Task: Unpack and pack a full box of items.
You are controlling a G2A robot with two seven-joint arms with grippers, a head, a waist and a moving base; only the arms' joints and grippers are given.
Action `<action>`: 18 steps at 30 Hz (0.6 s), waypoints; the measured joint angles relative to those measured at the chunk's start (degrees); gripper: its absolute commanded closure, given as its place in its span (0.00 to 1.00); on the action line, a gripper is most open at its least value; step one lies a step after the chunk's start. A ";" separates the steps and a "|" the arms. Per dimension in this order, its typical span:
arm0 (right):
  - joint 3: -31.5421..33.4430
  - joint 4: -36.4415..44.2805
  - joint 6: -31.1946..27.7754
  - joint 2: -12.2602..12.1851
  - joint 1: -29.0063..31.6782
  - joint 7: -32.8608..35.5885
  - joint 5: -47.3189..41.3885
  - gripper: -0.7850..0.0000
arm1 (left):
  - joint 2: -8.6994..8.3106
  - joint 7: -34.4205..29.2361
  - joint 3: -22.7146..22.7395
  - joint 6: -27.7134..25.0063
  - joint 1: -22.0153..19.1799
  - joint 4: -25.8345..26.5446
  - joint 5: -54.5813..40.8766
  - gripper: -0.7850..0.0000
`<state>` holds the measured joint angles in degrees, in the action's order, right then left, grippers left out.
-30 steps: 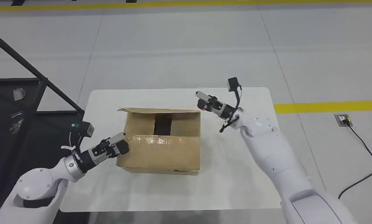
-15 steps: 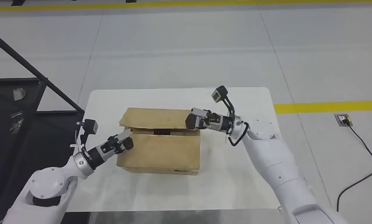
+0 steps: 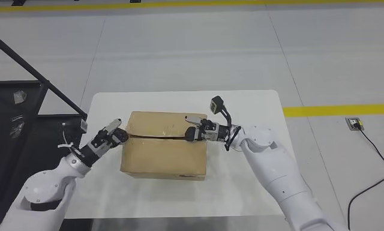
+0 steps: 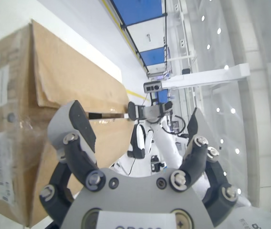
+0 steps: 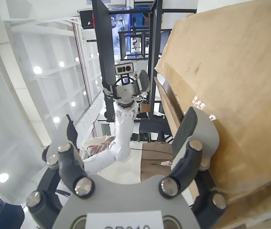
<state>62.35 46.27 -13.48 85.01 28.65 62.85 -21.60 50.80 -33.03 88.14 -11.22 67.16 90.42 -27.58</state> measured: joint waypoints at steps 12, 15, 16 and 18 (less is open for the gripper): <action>0.11 2.38 1.91 -0.80 1.91 -1.05 3.08 0.00 | -0.60 -3.13 10.00 5.88 3.87 -5.44 -7.97 0.00; 0.11 2.37 1.89 -0.79 1.91 -1.03 3.07 0.00 | -0.60 -2.53 9.95 5.81 3.83 -5.42 -7.91 0.00; 0.11 2.37 1.89 -0.79 1.91 -1.03 3.07 0.00 | -0.59 -2.48 9.94 5.80 3.83 -5.42 -7.96 0.00; 0.11 2.37 1.89 -0.80 1.91 -1.03 3.07 0.00 | -0.59 -2.48 9.94 5.80 3.83 -5.41 -7.97 0.00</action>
<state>62.46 48.63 -11.60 84.22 30.56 61.82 -18.53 50.21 -35.51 98.08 -5.43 70.99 85.01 -35.55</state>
